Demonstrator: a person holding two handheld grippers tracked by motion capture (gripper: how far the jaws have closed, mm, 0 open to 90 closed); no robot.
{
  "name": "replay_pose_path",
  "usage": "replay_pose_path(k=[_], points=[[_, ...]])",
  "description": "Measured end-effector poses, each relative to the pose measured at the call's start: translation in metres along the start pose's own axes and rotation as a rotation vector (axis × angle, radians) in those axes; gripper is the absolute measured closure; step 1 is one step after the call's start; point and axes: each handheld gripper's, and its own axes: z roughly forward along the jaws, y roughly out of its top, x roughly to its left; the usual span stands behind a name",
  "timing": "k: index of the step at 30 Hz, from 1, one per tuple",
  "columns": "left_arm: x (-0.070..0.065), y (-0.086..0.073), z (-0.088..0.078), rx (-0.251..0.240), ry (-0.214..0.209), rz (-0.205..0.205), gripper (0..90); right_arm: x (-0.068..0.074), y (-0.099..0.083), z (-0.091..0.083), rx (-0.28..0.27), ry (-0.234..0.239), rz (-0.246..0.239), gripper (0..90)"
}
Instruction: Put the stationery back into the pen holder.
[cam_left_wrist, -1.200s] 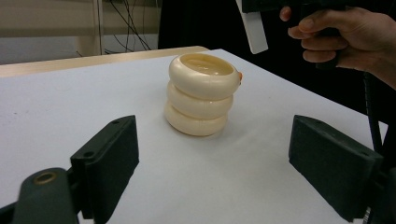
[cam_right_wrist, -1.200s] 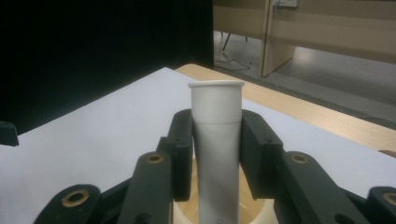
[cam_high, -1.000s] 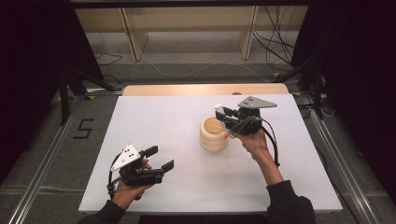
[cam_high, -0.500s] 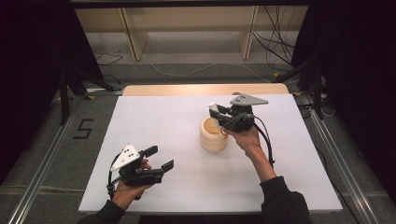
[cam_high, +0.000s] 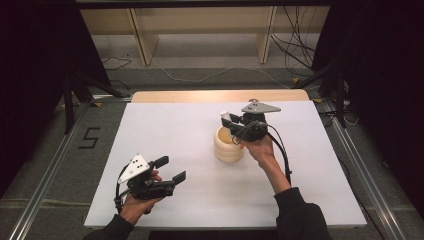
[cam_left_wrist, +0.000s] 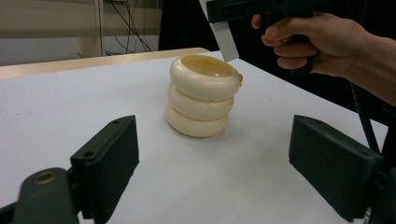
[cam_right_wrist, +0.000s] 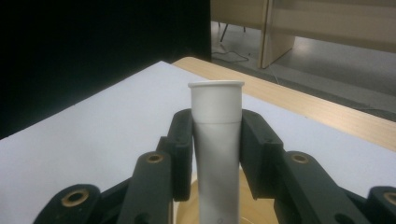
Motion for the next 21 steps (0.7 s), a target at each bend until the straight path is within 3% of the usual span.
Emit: replay_pose_path(k=[21], points=[[0.0, 0.0, -0.001, -0.002, 0.001, 0.0, 15.4, 0.0, -0.015, 0.014, 0.053, -0.026, 0.015, 67.2]])
